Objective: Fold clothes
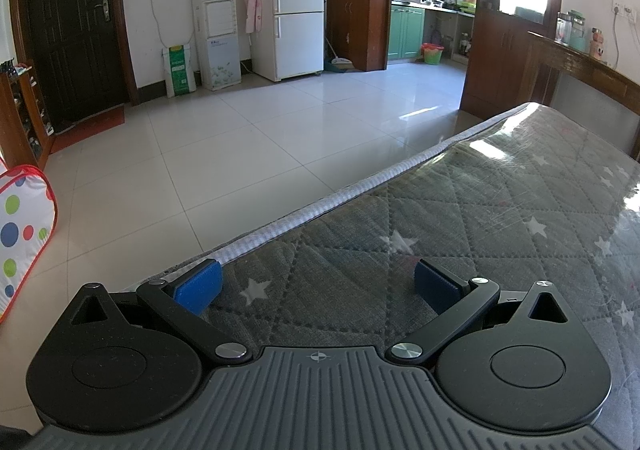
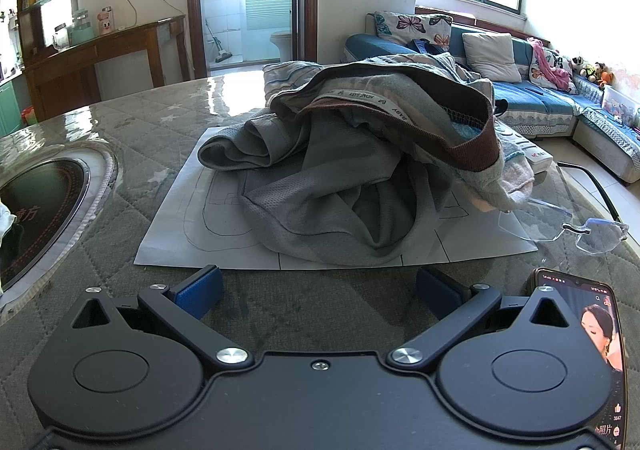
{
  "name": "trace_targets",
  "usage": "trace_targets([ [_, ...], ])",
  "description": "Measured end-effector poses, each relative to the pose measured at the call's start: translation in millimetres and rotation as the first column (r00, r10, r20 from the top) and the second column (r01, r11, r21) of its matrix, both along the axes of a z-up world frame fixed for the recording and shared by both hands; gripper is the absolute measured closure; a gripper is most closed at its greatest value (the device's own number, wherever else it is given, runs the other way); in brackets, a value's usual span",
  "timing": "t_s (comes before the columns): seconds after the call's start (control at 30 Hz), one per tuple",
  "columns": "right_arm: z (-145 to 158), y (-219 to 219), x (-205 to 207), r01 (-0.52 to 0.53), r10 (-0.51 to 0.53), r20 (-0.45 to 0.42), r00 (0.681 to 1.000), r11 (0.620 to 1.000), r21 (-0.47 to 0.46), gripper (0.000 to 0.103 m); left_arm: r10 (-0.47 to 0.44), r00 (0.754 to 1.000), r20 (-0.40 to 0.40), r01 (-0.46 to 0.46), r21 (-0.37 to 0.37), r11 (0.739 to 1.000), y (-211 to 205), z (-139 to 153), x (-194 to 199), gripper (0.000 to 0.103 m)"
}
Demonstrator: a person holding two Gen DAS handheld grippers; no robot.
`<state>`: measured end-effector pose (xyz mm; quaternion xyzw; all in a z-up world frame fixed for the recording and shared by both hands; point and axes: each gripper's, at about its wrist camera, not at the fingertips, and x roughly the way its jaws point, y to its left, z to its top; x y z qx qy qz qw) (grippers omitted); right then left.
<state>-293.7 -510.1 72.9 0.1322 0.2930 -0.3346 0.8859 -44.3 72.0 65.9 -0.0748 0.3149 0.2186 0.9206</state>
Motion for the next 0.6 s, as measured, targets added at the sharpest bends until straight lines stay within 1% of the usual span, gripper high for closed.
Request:
trace_targets([
  [0.6, -0.3, 0.0, 1.6, 0.0, 0.0, -0.001, 1.0, 1.0, 0.0, 0.0, 0.0, 1.0, -0.001, 0.0, 0.002, 1.0, -0.4, -0.7, 0.5, 0.0],
])
